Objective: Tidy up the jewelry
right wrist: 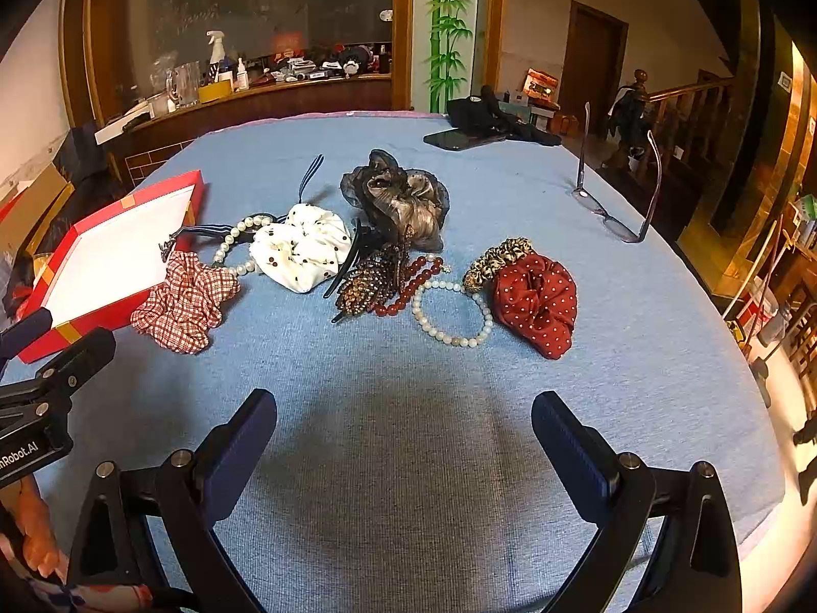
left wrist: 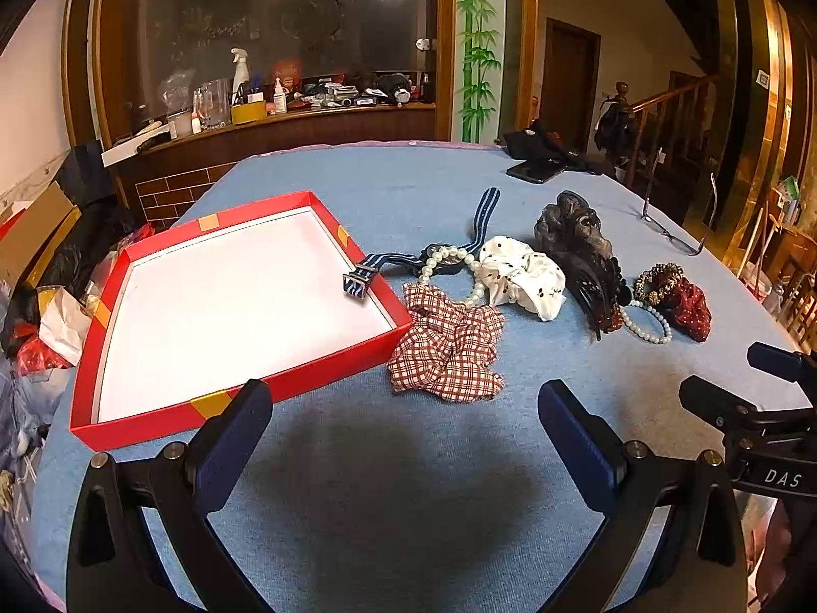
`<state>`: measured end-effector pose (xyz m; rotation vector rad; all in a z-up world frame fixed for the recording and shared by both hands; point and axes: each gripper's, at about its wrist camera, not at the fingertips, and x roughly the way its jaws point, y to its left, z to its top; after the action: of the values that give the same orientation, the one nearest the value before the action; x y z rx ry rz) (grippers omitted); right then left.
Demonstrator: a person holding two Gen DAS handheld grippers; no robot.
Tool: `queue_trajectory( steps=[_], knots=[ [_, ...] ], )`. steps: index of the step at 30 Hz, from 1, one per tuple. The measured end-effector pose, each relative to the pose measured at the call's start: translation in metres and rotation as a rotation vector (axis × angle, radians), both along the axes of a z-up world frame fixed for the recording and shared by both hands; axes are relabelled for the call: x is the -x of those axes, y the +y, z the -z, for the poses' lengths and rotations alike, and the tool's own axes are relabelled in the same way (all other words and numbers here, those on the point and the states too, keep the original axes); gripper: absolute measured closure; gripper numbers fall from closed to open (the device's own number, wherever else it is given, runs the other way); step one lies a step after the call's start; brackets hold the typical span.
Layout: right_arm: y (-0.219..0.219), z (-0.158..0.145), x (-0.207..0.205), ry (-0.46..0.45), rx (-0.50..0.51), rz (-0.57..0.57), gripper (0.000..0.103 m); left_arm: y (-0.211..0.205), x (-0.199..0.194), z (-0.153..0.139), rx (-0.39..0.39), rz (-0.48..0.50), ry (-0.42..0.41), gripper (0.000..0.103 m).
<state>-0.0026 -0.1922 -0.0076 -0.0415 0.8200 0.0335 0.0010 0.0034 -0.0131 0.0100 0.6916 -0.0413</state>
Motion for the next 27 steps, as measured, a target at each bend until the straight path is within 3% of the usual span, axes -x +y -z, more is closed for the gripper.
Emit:
queue_trajectory(
  steps=[27],
  knots=[
    [0.0001, -0.0019, 0.0056, -0.005, 0.002, -0.003, 0.001, -0.0054, 0.0066, -0.0022, 0.001, 0.003, 0.003, 0.0]
  ],
)
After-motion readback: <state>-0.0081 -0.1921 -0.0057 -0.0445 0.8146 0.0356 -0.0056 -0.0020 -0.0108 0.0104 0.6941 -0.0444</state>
